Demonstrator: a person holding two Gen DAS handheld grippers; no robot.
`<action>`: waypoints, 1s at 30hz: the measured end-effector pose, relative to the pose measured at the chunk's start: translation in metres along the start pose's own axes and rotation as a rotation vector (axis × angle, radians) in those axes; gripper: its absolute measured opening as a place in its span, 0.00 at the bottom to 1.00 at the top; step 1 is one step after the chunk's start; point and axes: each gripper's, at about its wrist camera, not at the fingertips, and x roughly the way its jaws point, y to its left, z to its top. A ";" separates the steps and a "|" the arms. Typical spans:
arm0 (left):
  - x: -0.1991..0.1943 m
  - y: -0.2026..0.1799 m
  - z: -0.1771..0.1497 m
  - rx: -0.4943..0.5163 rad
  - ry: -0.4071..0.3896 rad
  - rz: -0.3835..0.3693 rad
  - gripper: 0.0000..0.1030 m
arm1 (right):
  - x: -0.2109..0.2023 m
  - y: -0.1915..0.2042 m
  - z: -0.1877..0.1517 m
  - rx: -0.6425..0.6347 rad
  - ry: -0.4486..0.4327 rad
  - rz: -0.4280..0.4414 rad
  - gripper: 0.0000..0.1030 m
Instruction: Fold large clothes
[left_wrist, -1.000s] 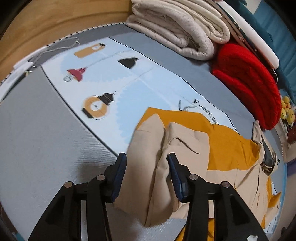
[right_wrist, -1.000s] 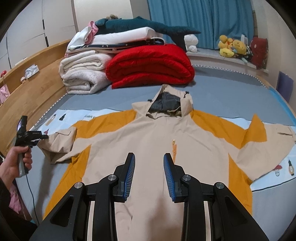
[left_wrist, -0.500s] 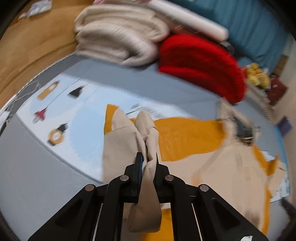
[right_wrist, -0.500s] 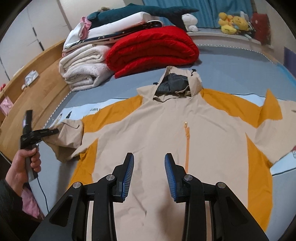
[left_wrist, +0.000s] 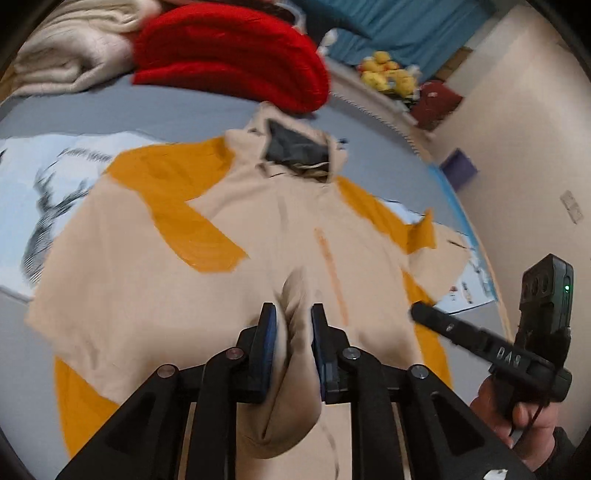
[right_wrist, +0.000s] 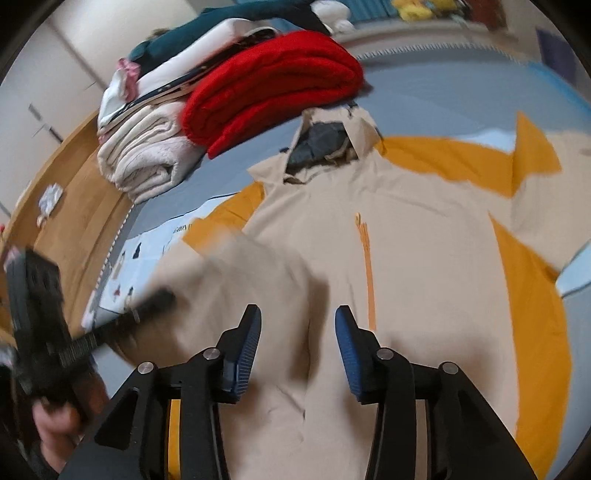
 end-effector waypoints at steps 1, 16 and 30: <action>-0.006 0.009 0.001 -0.034 0.003 0.016 0.16 | 0.002 -0.004 0.000 0.022 0.008 -0.001 0.43; 0.018 0.067 -0.014 -0.078 0.264 -0.011 0.22 | 0.051 -0.007 -0.025 0.073 0.181 0.044 0.43; 0.035 -0.036 -0.049 0.288 0.385 -0.310 0.01 | 0.057 0.004 -0.029 0.157 0.276 0.295 0.46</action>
